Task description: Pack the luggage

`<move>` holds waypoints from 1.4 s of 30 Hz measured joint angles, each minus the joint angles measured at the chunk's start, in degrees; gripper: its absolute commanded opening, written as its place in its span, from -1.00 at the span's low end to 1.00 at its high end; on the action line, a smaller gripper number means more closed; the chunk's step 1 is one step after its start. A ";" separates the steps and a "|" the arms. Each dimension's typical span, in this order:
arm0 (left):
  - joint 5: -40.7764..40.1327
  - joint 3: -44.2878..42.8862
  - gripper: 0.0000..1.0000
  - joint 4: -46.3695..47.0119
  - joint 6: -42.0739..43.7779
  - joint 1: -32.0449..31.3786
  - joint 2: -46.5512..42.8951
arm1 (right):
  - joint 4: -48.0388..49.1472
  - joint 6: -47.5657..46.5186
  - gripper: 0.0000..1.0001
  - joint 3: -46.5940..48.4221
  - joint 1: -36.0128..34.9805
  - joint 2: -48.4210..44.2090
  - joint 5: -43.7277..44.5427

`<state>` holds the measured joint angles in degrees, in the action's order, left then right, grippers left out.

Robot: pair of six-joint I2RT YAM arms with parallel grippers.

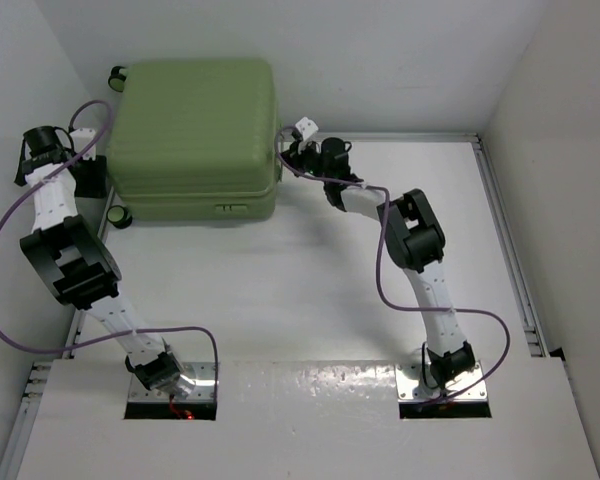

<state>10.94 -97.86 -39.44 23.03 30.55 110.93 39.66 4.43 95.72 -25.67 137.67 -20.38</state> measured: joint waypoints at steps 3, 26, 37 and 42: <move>0.13 -0.26 -1.00 -0.33 -0.02 0.04 0.13 | -2.38 -2.27 -1.00 7.52 0.24 4.55 5.22; 5.38 4.63 1.00 3.76 -6.16 2.27 -4.50 | 1.40 -10.40 0.49 -8.98 6.01 -1.62 15.34; 13.81 16.24 1.00 2.82 -10.25 -6.03 -31.32 | -25.83 -6.82 1.00 -29.55 16.74 -52.43 6.71; 17.07 23.65 1.00 4.87 -10.54 -7.58 -48.43 | -42.53 -5.81 1.00 -38.32 27.34 -68.74 4.68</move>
<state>28.01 -74.22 -34.57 12.49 22.96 62.50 -2.87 -1.39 57.41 1.67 68.93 -15.70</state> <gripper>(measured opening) 1.000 0.996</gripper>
